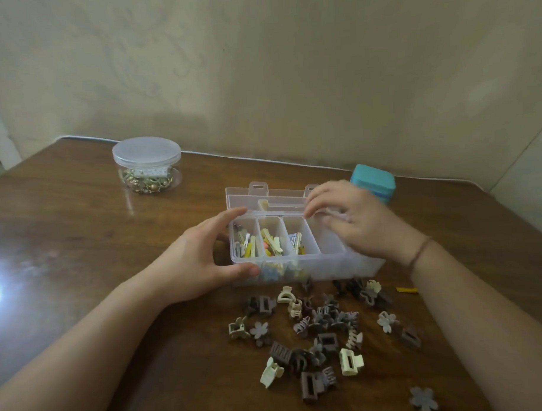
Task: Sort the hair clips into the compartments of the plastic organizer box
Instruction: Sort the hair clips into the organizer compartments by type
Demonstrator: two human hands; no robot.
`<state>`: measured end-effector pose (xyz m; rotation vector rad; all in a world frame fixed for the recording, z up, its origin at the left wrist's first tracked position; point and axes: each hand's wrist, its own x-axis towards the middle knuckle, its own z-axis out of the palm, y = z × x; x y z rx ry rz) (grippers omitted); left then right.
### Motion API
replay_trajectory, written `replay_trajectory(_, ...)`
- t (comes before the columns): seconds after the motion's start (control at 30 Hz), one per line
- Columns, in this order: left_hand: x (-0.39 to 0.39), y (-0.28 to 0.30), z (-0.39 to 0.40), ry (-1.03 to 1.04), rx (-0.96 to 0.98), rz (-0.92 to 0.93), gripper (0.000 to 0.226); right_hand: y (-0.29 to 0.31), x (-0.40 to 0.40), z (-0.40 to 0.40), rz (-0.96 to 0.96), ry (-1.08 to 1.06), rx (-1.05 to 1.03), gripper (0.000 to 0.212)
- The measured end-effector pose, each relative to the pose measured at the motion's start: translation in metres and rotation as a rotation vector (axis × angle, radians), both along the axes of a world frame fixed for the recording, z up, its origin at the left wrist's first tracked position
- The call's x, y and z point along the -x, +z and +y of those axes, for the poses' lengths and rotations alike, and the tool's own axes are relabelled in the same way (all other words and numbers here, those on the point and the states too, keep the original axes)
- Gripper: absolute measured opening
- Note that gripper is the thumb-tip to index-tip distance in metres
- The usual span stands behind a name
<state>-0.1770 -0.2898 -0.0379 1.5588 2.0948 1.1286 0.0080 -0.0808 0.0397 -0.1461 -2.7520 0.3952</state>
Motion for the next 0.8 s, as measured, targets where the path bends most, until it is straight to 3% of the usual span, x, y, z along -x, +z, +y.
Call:
replay_trajectory(0.1, 0.001, -0.001, 0.000, 0.002, 0.009, 0.003, 0.104, 0.003, -0.042, 0.024, 0.117, -0.136, 0.067, 0.018)
replay_trajectory(0.23, 0.002, -0.003, 0.001, -0.001, 0.006, 0.007, 0.102, -0.016, -0.109, 0.040, -0.037, -0.237, 0.144, 0.016)
replay_trajectory(0.37, 0.001, -0.004, 0.001, 0.010, -0.014, 0.015, 0.101, -0.039, -0.150, 0.040, 0.065, -0.344, 0.033, 0.016)
replay_trajectory(0.43, 0.001, -0.004, 0.001, 0.016, -0.020, 0.010, 0.101, -0.049, -0.157, 0.042, 0.025, -0.393, 0.068, 0.016)
replay_trajectory(0.53, 0.000, -0.004, 0.001, 0.014, -0.019, -0.004, 0.099, -0.067, -0.157, 0.047, -0.190, -0.437, -0.004, 0.026)
replay_trajectory(0.8, 0.001, -0.004, 0.001, 0.000, -0.008, -0.019, 0.098, -0.035, -0.126, 0.058, -0.067, -0.475, -0.012, 0.028)
